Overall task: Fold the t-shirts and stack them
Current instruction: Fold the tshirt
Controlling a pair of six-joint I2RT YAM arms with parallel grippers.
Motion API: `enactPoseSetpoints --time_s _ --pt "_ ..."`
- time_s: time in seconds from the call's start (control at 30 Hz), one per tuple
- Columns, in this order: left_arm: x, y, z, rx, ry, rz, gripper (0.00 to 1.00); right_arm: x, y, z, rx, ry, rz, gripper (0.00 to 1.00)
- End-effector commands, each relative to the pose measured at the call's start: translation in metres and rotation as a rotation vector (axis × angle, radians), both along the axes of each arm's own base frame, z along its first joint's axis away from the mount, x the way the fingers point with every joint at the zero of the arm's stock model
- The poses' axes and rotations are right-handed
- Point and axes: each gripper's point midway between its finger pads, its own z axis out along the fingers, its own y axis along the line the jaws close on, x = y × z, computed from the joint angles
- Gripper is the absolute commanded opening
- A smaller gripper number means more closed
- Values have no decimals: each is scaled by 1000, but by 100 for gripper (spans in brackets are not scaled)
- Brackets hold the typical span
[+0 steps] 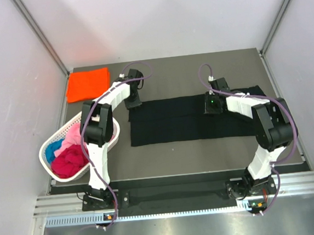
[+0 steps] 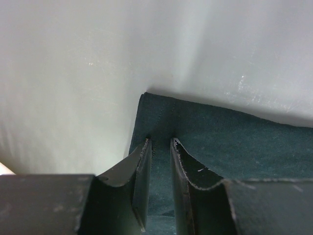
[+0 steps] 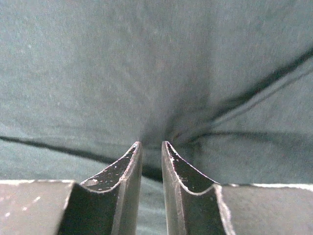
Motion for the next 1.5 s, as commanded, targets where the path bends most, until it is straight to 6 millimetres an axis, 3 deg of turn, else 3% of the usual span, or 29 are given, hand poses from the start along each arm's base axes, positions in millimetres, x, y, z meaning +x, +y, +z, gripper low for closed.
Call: enactPoseSetpoints --time_s 0.0,0.1,0.23,0.27,0.33,0.4,0.43,0.5,0.53,0.57,0.67,0.73,0.8,1.0,1.17,1.47 --pt "-2 13 -11 50 36 42 27 7 8 38 21 -67 -7 26" --pt "3 6 8 20 13 31 28 13 4 72 13 -127 -28 33" --pt "14 -6 53 -37 -73 -4 31 13 -16 96 -15 -142 -75 40" --pt "15 -18 70 -91 -106 -40 31 14 -25 98 -18 -139 -93 41" --pt "9 -35 83 -148 -124 -104 32 12 -33 104 -31 -141 -96 43" --pt "3 -67 106 -279 -172 -195 32 14 -44 105 -46 -137 -101 43" --pt "-8 -81 102 -335 -156 -235 32 11 -48 102 -73 -125 -80 43" --pt "-17 -110 124 -487 -195 -300 33 8 -64 95 -119 -95 -104 41" --pt "-26 -117 118 -518 -174 -312 33 8 -72 94 -131 -89 -127 41" --pt "-31 -126 127 -547 -193 -336 34 10 -86 93 -124 -82 -163 39" --pt "-41 -140 119 -583 -172 -357 34 17 -109 90 -100 -86 -227 34" --pt "-44 -138 107 -551 -142 -340 34 22 -110 85 -89 -85 -214 32" --pt "-45 -134 89 -521 -100 -318 34 26 -124 74 -97 -63 -240 32" --pt "-55 -121 53 -457 -17 -269 33 20 -113 38 -58 35 -181 31" --pt "-58 -114 38 -419 7 -245 33 4 -114 27 -81 58 -170 31" --pt "-55 -111 34 -400 9 -221 33 -12 -120 22 -131 70 -155 28"
